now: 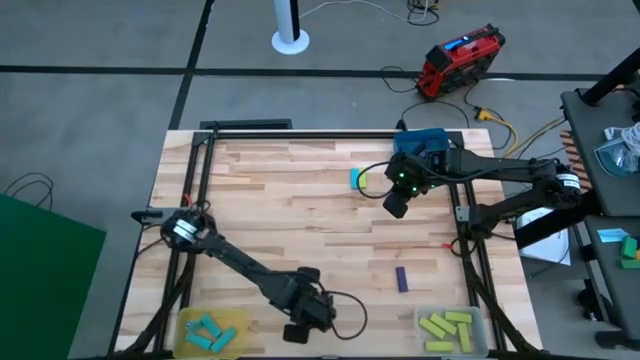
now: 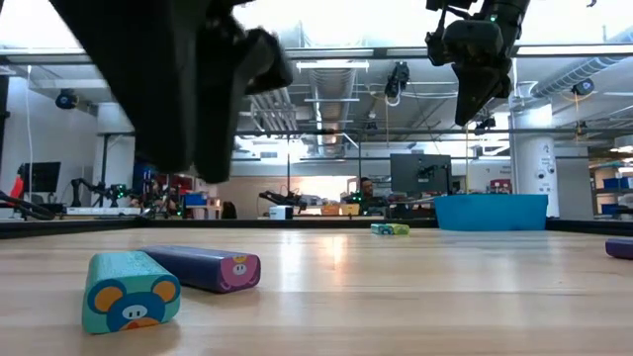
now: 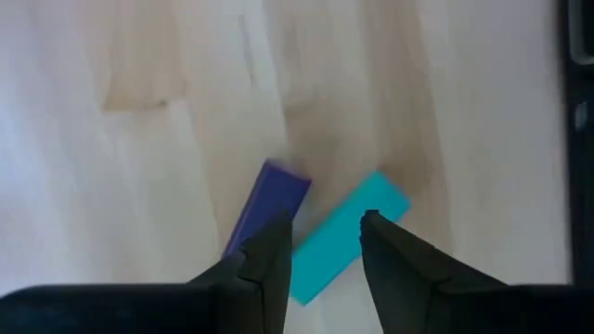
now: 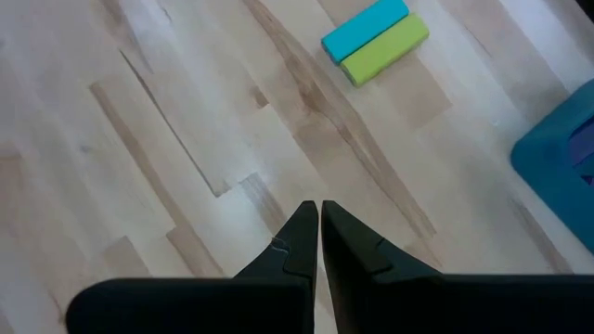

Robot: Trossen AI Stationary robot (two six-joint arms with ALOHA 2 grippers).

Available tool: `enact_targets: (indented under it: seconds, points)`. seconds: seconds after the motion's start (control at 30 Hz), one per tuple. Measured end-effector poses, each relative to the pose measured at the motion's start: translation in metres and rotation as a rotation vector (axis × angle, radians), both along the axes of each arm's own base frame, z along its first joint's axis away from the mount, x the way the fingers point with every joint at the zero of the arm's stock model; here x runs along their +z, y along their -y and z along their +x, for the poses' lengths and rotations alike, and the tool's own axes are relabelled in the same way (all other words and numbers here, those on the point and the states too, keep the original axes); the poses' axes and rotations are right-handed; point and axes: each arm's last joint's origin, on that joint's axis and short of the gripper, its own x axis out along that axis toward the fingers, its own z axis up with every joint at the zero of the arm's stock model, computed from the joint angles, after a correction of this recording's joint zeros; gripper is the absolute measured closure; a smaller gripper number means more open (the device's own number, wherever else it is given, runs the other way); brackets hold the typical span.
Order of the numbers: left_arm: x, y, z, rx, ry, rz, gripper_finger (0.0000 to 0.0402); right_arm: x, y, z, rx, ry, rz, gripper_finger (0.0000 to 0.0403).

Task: Sort blocks
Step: Put the violet block into the blue bin

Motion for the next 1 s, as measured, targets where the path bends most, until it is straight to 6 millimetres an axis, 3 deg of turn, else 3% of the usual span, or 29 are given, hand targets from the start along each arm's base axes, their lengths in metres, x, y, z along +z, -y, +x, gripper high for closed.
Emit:
enact_targets:
  seconds: [0.2, 0.83, 1.0]
  points:
    - [-0.018, -0.010, -0.010, -0.008, -0.019, 0.015, 0.0292, 0.000, 0.000, 0.000, -0.001, 0.000, 0.001, 0.0392]
    - [-0.026, -0.023, -0.004, -0.038, 0.003, 0.017, 0.0292, -0.001, 0.000, 0.000, -0.012, -0.001, 0.005, 0.0392]
    - [-0.026, -0.022, -0.003, -0.050, 0.007, -0.009, 0.0272, -0.001, 0.000, 0.000, -0.012, -0.001, 0.004, 0.0392]
